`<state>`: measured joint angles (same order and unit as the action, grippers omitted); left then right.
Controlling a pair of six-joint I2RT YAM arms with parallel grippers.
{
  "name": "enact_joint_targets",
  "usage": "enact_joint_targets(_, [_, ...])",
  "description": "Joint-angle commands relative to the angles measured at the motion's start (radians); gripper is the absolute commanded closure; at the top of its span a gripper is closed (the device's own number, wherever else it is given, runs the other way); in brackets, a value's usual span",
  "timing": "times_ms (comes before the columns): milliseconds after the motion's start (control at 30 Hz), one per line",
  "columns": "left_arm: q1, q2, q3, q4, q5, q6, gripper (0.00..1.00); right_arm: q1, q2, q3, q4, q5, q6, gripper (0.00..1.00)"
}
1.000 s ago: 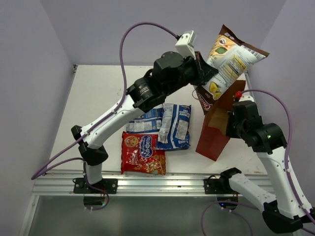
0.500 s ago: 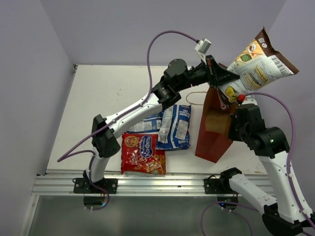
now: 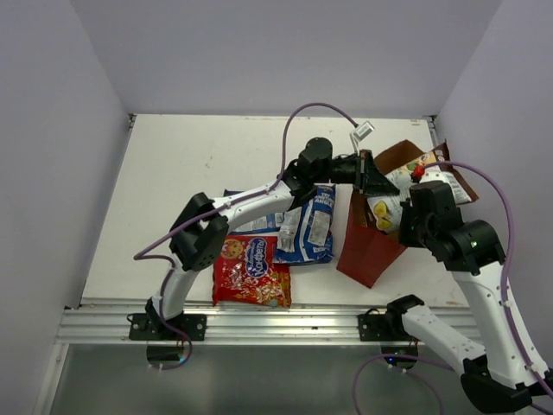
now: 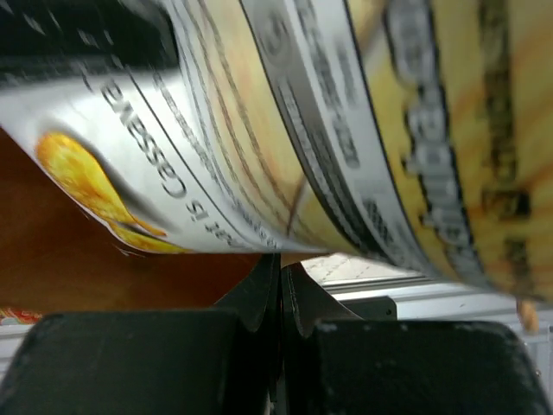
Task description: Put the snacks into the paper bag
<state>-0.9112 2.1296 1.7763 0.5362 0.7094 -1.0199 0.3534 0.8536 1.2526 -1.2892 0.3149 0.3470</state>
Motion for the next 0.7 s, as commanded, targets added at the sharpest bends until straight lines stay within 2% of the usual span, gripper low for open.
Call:
enact_joint_targets(0, [-0.023,-0.103,-0.005,-0.031,0.096,0.068,0.85,0.001,0.012,0.024,0.056,-0.011,-0.023,1.0])
enact_joint_targets(33, [-0.025,-0.108,0.02,-0.057,0.09,0.089,0.69,0.001,0.015,0.025,0.056,-0.011,-0.023,1.0])
enact_joint_targets(67, [-0.025,-0.111,0.041,-0.089,0.069,0.112,0.41,0.001,0.016,0.024,0.059,-0.013,-0.023,1.0])
enact_joint_targets(200, [-0.034,-0.144,0.139,-0.299,-0.011,0.275,0.03,0.001,0.024,0.019,0.065,-0.022,-0.025,1.0])
enact_joint_targets(333, [-0.044,-0.227,0.19,-0.499,-0.21,0.43,0.03,0.001,0.028,0.015,0.073,-0.016,-0.031,1.0])
enact_joint_targets(367, [-0.052,-0.268,0.201,-0.61,-0.337,0.463,0.02,0.001,0.032,0.014,0.076,-0.016,-0.034,1.0])
enact_joint_targets(467, [-0.057,-0.362,0.195,-0.714,-0.515,0.55,0.02,0.001,0.036,0.004,0.085,-0.014,-0.036,1.0])
enact_joint_targets(600, [-0.052,-0.418,0.172,-0.827,-0.588,0.573,0.01,0.001,0.045,-0.013,0.103,-0.022,-0.037,1.0])
enact_joint_targets(667, [-0.052,-0.453,0.108,-0.838,-0.581,0.566,0.02,0.001,0.053,-0.005,0.108,-0.022,-0.04,1.0])
